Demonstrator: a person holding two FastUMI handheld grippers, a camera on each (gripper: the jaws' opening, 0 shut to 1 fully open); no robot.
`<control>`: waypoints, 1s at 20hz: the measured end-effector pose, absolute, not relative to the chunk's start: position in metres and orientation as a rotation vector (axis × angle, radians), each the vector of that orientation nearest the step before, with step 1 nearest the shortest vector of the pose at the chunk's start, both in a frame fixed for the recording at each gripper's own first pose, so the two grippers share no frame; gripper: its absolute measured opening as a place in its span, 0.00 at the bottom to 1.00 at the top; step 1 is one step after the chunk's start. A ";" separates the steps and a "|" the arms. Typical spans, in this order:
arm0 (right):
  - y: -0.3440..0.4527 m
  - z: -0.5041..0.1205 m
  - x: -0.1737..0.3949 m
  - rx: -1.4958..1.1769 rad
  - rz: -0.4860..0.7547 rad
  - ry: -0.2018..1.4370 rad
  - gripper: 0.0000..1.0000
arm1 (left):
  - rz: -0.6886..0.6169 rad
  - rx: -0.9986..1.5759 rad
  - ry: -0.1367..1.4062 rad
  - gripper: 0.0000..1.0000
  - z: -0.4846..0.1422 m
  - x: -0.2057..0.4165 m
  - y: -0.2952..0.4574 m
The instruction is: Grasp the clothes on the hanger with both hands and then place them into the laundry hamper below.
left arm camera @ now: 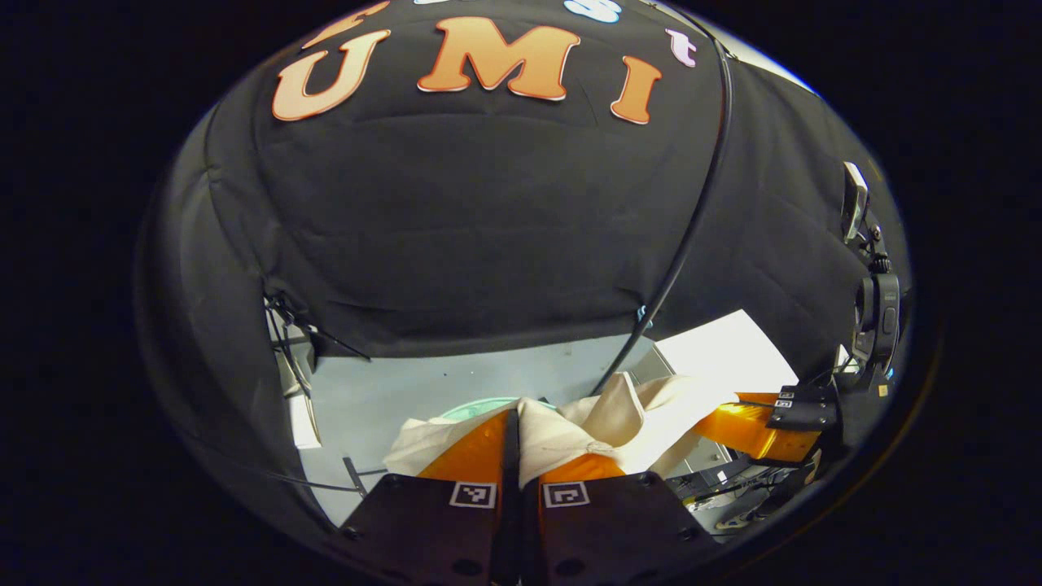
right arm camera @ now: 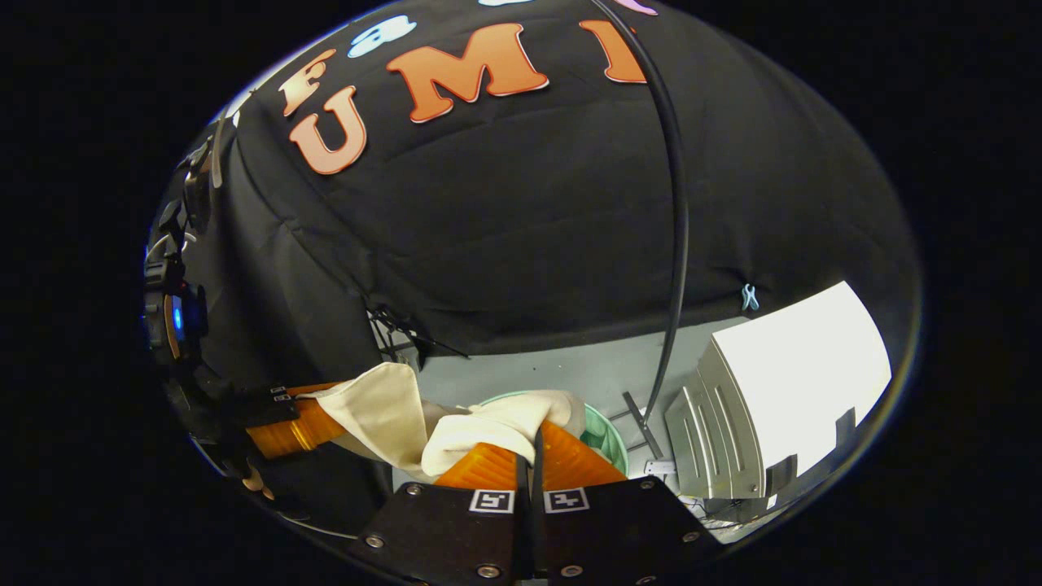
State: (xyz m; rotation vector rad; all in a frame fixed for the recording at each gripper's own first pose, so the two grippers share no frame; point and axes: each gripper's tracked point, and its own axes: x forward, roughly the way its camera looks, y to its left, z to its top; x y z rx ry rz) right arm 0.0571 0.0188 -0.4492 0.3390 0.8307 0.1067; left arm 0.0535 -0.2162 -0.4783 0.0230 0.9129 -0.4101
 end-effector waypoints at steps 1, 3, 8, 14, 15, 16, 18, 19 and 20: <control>0.016 -0.459 0.056 0.340 0.099 0.848 0.00 | -0.409 0.015 0.934 0.07 -0.488 0.051 -0.221; 0.013 -0.483 0.053 0.336 0.084 0.886 0.00 | -0.405 0.001 0.989 0.07 -0.515 0.042 -0.228; 0.021 -0.549 0.038 0.297 0.083 1.016 0.00 | -0.355 0.006 1.124 0.07 -0.581 0.019 -0.221; 0.042 -0.608 0.014 0.250 0.122 1.125 0.08 | -0.262 0.001 1.276 0.14 -0.641 -0.009 -0.186; 0.048 -0.609 0.012 0.258 0.128 1.129 0.09 | -0.254 -0.002 1.286 0.15 -0.645 -0.013 -0.182; 0.053 -0.608 0.011 0.277 0.138 1.133 0.11 | -0.258 -0.013 1.292 0.15 -0.645 -0.016 -0.179; 0.058 -0.607 0.008 0.297 0.141 1.137 0.12 | -0.251 -0.007 1.292 0.21 -0.644 -0.018 -0.172; 0.053 -0.605 0.008 0.284 0.135 1.133 0.00 | -0.248 -0.005 1.286 0.45 -0.642 -0.020 -0.171; 0.053 -0.602 0.006 0.273 0.131 1.126 0.20 | -0.244 0.001 1.277 0.68 -0.637 -0.021 -0.168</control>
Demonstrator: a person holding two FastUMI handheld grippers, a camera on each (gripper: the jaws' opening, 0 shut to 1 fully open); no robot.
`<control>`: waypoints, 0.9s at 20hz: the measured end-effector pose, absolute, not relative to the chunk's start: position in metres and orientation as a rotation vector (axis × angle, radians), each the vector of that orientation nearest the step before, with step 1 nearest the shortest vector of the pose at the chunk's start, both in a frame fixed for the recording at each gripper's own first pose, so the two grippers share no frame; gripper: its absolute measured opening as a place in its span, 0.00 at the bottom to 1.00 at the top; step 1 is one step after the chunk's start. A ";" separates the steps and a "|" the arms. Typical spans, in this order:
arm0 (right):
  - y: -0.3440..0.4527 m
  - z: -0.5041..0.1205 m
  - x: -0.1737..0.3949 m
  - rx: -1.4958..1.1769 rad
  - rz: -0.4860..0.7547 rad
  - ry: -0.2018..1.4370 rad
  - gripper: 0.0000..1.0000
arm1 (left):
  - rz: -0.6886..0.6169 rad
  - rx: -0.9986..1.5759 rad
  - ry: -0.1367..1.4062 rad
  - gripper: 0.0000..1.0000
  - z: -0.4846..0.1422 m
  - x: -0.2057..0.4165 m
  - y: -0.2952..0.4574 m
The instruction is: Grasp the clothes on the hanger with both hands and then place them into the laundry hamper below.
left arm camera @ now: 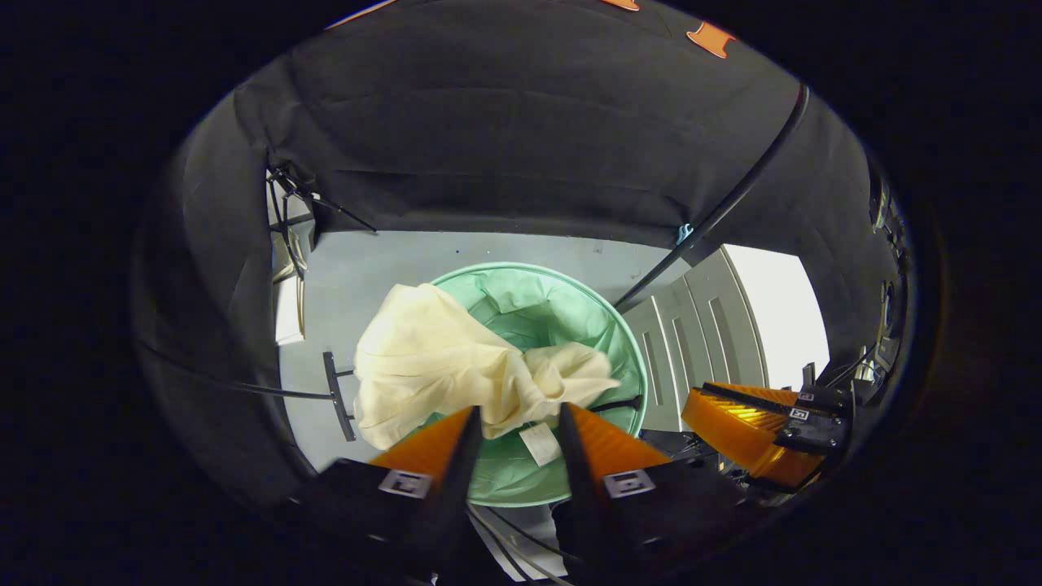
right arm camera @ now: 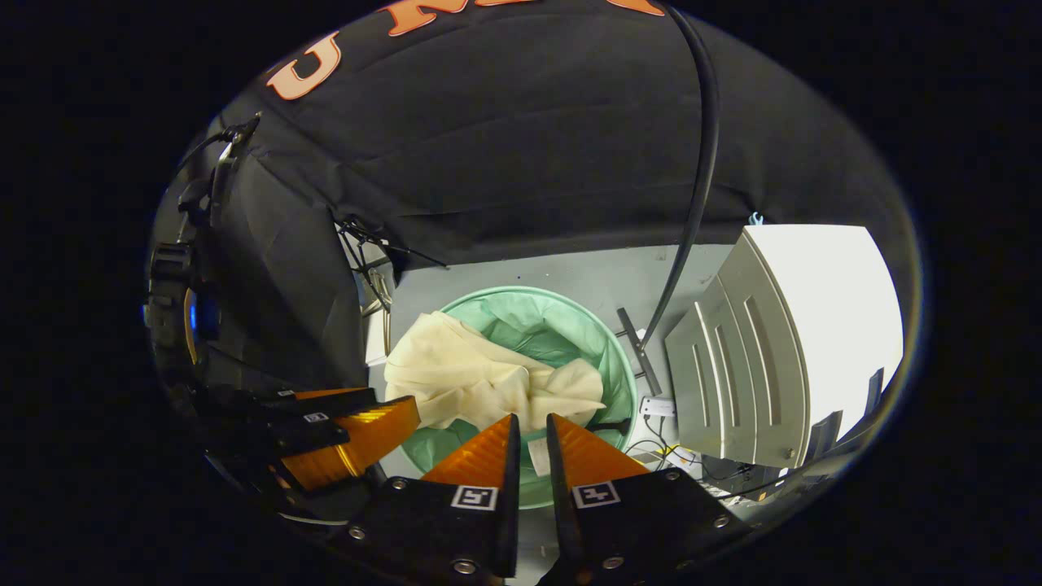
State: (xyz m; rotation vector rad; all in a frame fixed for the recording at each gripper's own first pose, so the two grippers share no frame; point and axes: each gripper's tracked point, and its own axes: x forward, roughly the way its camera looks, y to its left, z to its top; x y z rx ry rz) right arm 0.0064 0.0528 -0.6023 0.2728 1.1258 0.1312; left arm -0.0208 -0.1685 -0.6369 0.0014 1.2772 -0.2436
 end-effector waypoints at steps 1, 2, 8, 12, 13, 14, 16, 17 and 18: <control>0.054 -0.599 0.007 0.269 0.130 1.118 0.23 | -0.246 -0.005 1.268 0.92 -0.631 -0.022 -0.169; 0.055 -0.593 0.007 0.271 0.129 1.107 0.18 | -0.239 -0.002 1.258 0.92 -0.624 -0.022 -0.166; 0.059 -0.543 0.007 0.259 0.127 1.046 0.67 | -0.222 -0.012 1.169 0.98 -0.576 -0.015 -0.151; 0.053 -0.501 0.011 0.254 0.108 0.989 0.94 | -0.199 -0.019 1.097 0.98 -0.532 -0.012 -0.137; 0.052 -0.488 0.012 0.249 0.104 0.970 0.94 | -0.189 -0.017 1.075 0.98 -0.521 -0.009 -0.130; 0.050 -0.474 0.015 0.245 0.099 0.953 0.94 | -0.179 -0.014 1.054 0.98 -0.508 -0.005 -0.123; 0.045 -0.445 0.021 0.235 0.093 0.907 0.94 | -0.159 -0.012 1.006 1.00 -0.485 -0.001 -0.109; 0.043 -0.426 0.025 0.237 0.085 0.876 0.94 | -0.144 -0.006 0.984 1.00 -0.471 -0.001 -0.103; 0.043 -0.407 0.032 0.246 0.085 0.838 0.94 | -0.127 0.001 0.954 1.00 -0.456 0.003 -0.095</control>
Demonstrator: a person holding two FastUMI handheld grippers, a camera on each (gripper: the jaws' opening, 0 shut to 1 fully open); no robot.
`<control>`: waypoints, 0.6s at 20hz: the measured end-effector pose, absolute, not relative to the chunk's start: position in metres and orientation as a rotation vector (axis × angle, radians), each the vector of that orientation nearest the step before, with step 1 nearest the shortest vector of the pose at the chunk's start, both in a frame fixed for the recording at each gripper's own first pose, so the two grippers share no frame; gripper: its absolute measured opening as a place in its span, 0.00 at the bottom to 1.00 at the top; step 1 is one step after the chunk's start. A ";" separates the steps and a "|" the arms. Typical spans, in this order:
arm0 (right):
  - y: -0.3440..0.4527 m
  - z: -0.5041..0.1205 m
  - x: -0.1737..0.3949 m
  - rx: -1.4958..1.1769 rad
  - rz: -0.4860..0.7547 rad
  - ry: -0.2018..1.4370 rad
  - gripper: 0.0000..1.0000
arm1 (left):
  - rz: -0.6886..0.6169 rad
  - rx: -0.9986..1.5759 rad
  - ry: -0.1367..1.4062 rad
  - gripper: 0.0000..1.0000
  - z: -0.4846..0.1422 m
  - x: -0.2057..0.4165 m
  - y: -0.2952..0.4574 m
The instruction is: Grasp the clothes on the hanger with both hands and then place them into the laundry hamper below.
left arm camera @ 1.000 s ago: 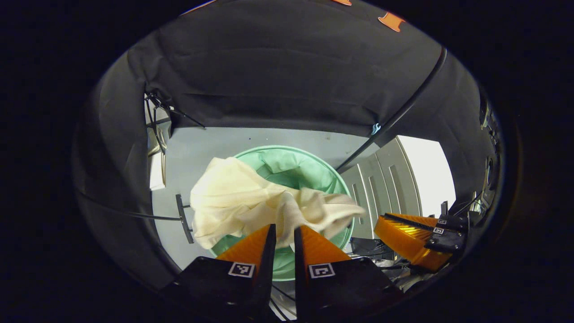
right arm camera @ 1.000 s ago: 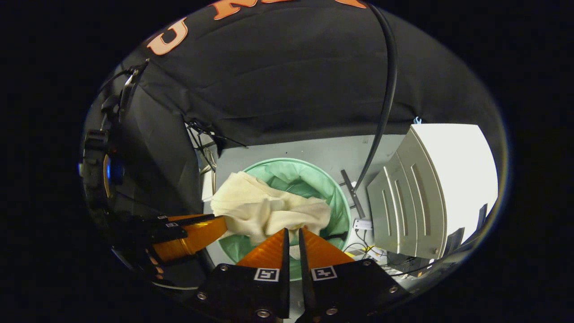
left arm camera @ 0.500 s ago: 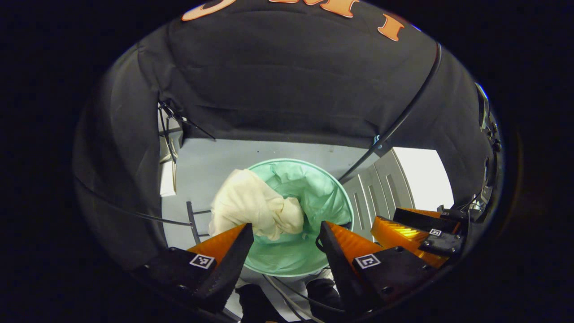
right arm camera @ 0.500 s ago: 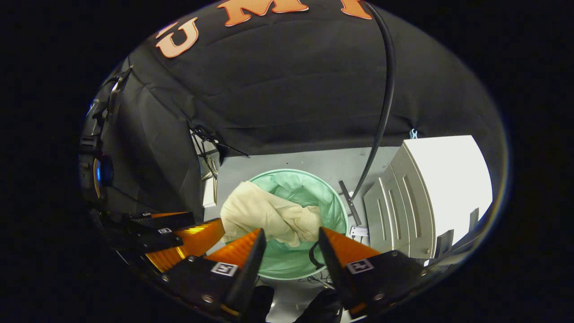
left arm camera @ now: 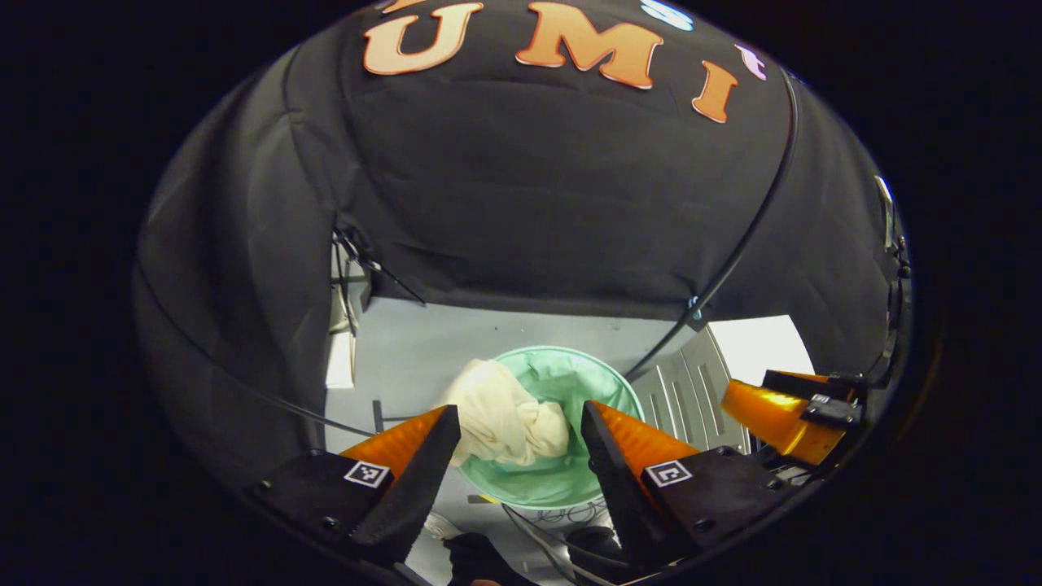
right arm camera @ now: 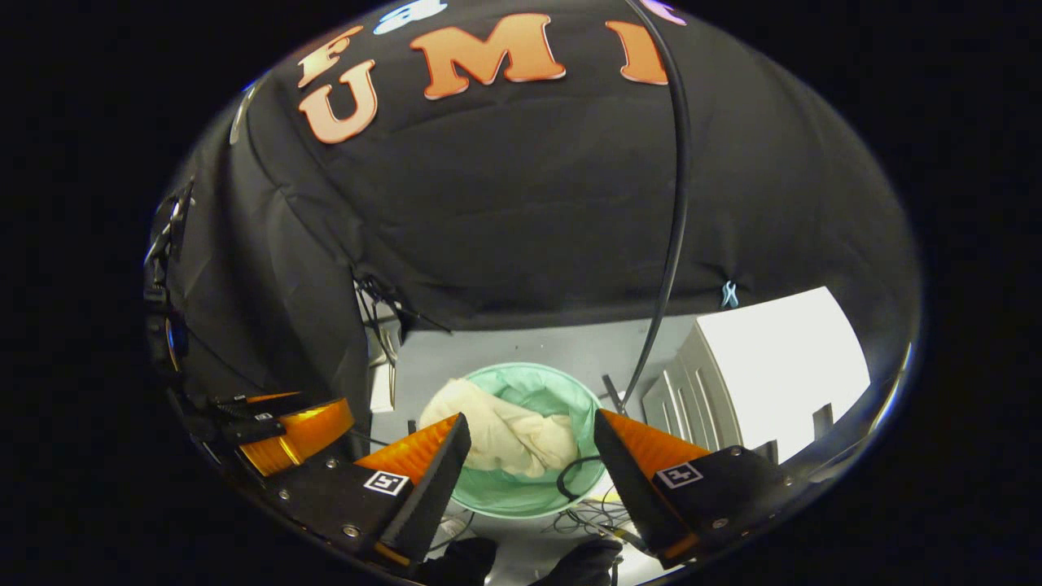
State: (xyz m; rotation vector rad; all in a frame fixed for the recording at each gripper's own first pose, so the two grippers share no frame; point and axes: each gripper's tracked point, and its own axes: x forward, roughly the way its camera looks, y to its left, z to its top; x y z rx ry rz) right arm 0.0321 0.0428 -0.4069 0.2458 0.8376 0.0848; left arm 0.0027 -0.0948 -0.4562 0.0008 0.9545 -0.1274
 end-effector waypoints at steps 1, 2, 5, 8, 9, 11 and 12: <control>0.042 -0.386 0.037 0.251 0.084 0.802 0.94 | -0.106 0.014 0.920 0.98 -0.441 0.008 -0.085; 0.038 -0.366 0.041 0.247 0.085 0.765 0.94 | -0.074 0.032 0.878 0.98 -0.427 0.015 -0.072; 0.023 -0.311 0.051 0.190 0.075 0.656 0.94 | -0.035 0.036 0.773 0.98 -0.382 0.029 -0.056; 0.013 -0.258 0.057 0.173 0.045 0.547 0.94 | -0.025 0.010 0.674 0.98 -0.331 0.036 -0.045; 0.008 -0.242 0.058 0.169 0.036 0.515 0.94 | -0.024 0.003 0.641 0.98 -0.310 0.037 -0.041; -0.003 -0.212 0.058 0.160 0.023 0.461 0.94 | -0.021 0.006 0.570 0.98 -0.276 0.041 -0.033; -0.008 -0.195 0.055 0.152 0.019 0.431 0.94 | -0.012 0.015 0.527 0.98 -0.255 0.044 -0.027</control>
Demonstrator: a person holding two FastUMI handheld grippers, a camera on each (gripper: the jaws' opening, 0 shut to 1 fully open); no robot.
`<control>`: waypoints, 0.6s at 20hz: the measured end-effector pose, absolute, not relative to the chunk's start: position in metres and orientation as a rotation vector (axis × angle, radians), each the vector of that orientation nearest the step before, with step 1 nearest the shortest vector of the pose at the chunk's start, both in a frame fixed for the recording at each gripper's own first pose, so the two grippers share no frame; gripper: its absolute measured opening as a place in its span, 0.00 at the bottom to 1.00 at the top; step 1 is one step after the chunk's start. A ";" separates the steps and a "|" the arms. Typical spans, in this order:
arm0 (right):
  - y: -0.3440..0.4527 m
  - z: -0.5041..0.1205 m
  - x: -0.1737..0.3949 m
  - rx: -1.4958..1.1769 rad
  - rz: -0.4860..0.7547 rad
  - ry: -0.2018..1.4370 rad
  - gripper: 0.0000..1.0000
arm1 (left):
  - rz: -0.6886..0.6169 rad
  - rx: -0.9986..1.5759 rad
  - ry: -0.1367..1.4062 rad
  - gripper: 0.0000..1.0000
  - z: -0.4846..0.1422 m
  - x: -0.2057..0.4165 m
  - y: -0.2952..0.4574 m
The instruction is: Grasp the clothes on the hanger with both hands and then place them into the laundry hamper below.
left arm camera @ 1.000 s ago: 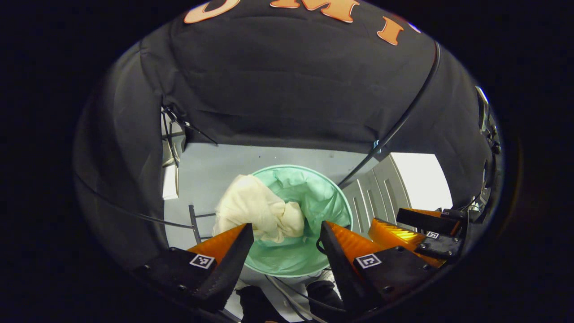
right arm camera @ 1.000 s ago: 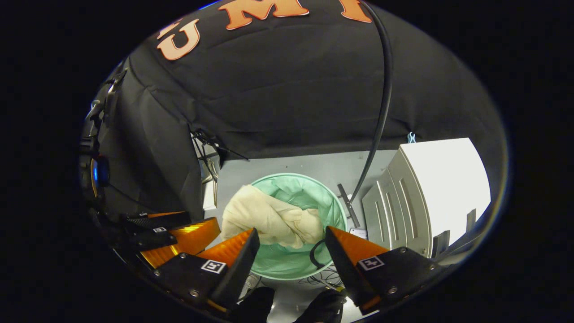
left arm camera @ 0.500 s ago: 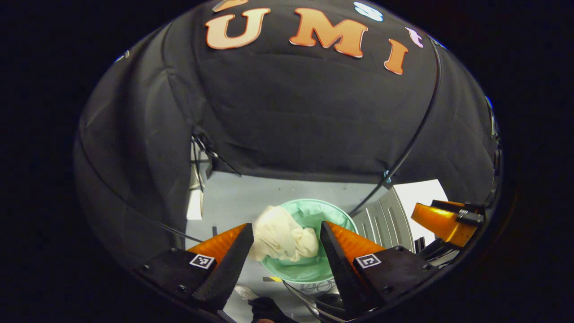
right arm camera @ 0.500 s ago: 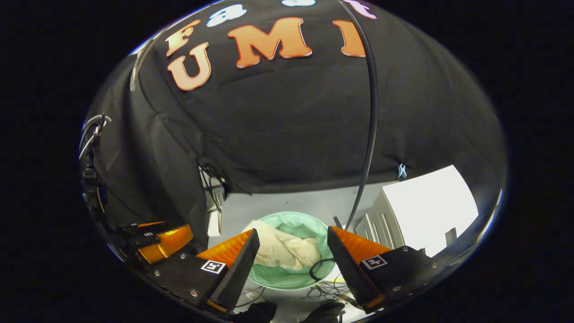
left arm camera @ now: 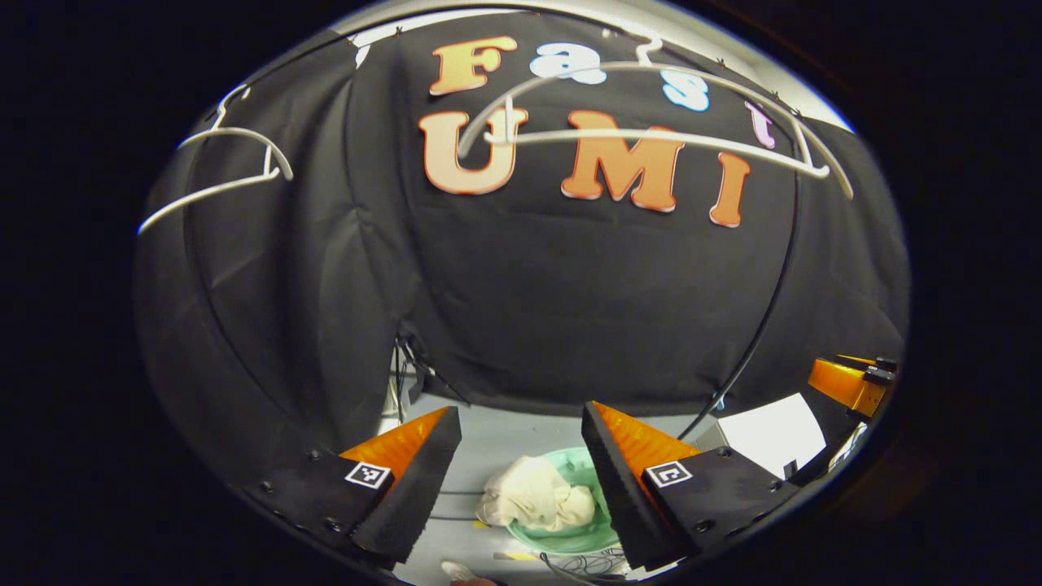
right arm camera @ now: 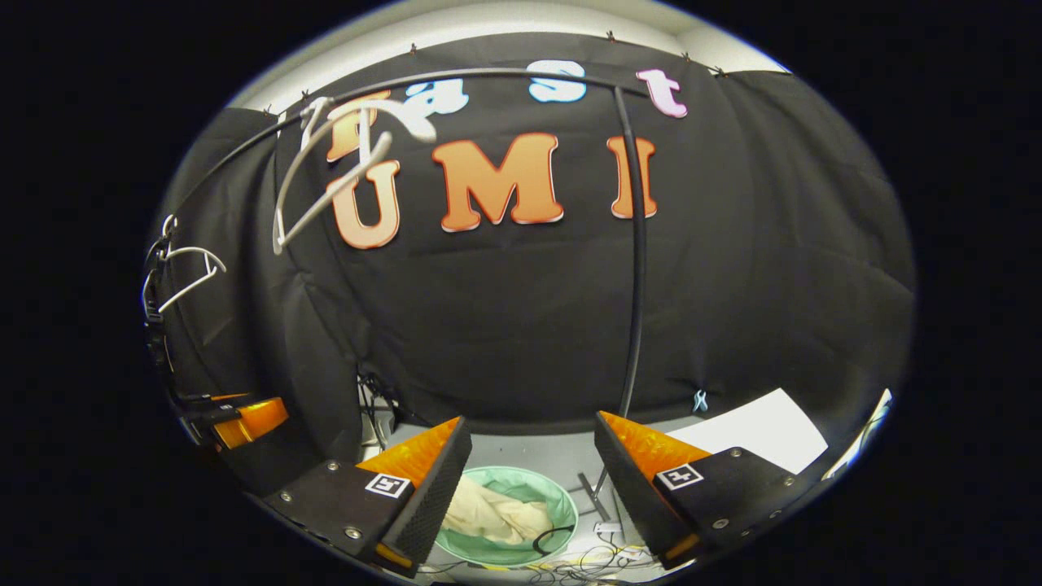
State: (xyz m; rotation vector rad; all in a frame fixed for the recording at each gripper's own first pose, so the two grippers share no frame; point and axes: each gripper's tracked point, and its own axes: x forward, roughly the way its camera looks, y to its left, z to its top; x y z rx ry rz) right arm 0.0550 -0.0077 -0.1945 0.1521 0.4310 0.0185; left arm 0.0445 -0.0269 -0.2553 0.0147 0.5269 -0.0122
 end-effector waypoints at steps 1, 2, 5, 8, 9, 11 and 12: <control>-0.012 -0.179 0.054 0.143 0.014 0.402 0.94 | -0.004 0.021 0.483 0.95 -0.238 0.042 -0.025; -0.016 -0.167 0.051 0.134 0.008 0.378 0.94 | -0.001 0.021 0.447 0.98 -0.219 0.042 -0.024; -0.026 -0.129 0.049 0.118 -0.008 0.307 0.94 | -0.008 0.032 0.356 1.00 -0.179 0.050 -0.030; -0.032 -0.090 0.044 0.109 -0.016 0.239 0.94 | -0.009 0.037 0.263 0.97 -0.132 0.050 -0.028; -0.033 -0.078 0.044 0.103 -0.015 0.218 0.94 | -0.012 0.036 0.232 1.00 -0.119 0.048 -0.030; -0.037 -0.059 0.039 0.089 -0.014 0.185 0.94 | -0.014 0.032 0.174 0.94 -0.089 0.046 -0.029; -0.037 -0.051 0.038 0.084 -0.014 0.166 0.94 | -0.013 0.030 0.147 0.94 -0.076 0.046 -0.026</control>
